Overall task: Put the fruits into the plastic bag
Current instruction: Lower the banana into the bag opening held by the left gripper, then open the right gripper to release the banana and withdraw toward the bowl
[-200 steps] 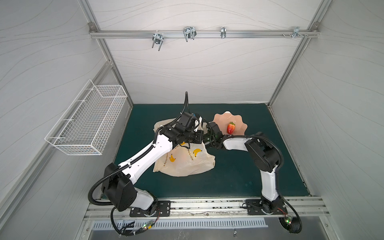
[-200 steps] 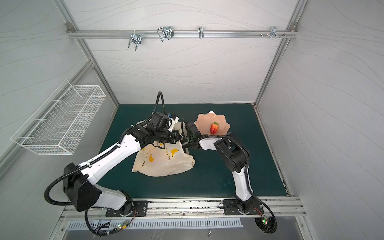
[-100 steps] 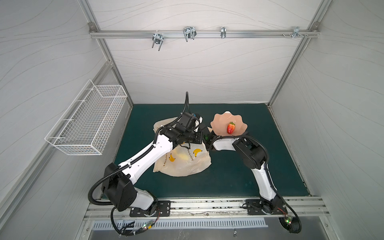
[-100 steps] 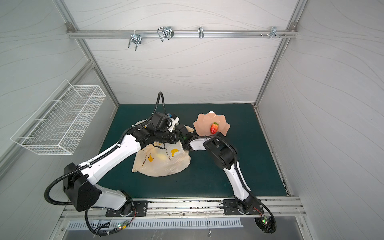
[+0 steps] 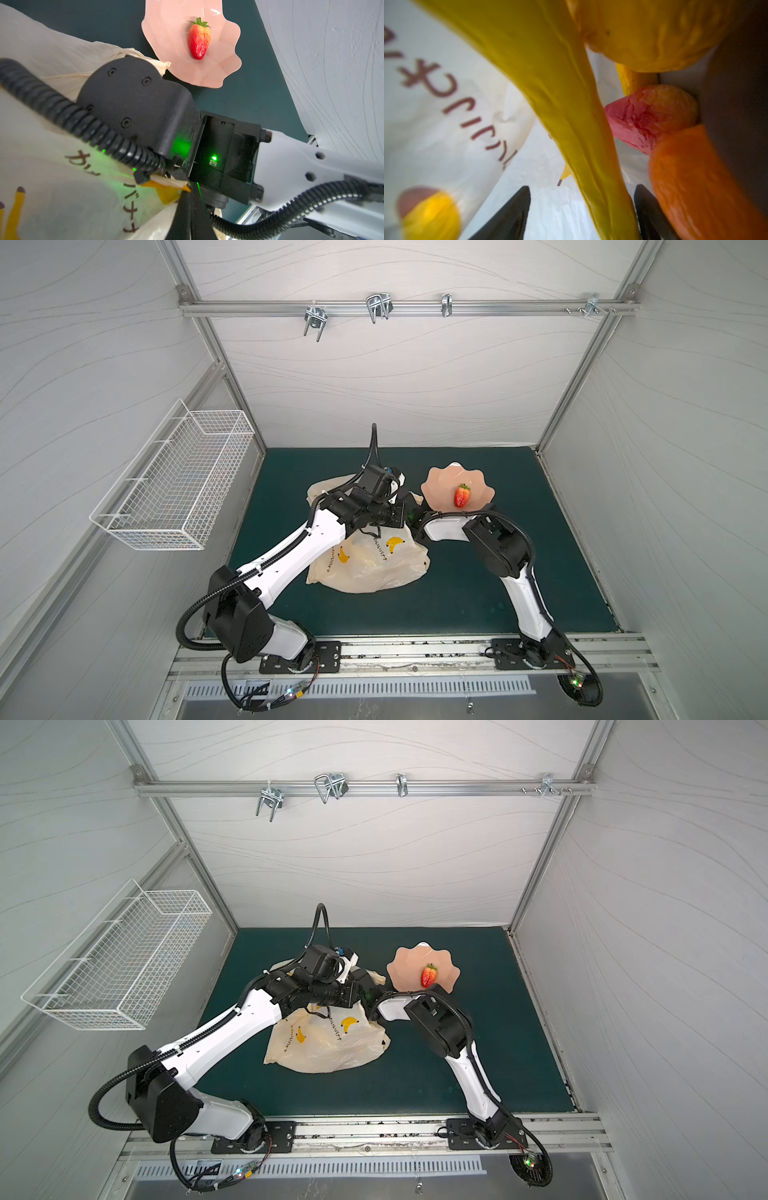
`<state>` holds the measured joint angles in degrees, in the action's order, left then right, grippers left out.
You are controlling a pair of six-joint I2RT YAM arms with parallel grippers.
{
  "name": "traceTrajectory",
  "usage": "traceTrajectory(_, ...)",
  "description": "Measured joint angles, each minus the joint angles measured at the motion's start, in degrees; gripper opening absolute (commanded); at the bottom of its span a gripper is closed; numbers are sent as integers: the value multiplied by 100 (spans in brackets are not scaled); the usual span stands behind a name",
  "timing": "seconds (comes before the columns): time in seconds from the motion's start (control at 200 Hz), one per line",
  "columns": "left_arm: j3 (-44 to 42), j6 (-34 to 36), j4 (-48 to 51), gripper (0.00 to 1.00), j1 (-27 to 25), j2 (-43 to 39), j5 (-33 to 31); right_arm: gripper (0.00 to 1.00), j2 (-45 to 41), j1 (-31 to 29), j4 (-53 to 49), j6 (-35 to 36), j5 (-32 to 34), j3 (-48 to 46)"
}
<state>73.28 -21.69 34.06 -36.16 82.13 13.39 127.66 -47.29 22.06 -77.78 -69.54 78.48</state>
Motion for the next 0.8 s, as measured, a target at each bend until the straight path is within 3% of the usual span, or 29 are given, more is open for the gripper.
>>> traceTrajectory(0.325, 0, -2, 0, 0, -2, -9, -98, 94, -225, 162, -131, 107, 4, -269)
traceTrajectory(0.355, 0, -2, 0, 0, -2, -13, -103, 99, -267, 190, -155, 107, 4, -328)
traceTrajectory(0.8, 0, 0, 0, 0, -2, -22, -205, 99, -686, 468, -323, 175, 2, -807)
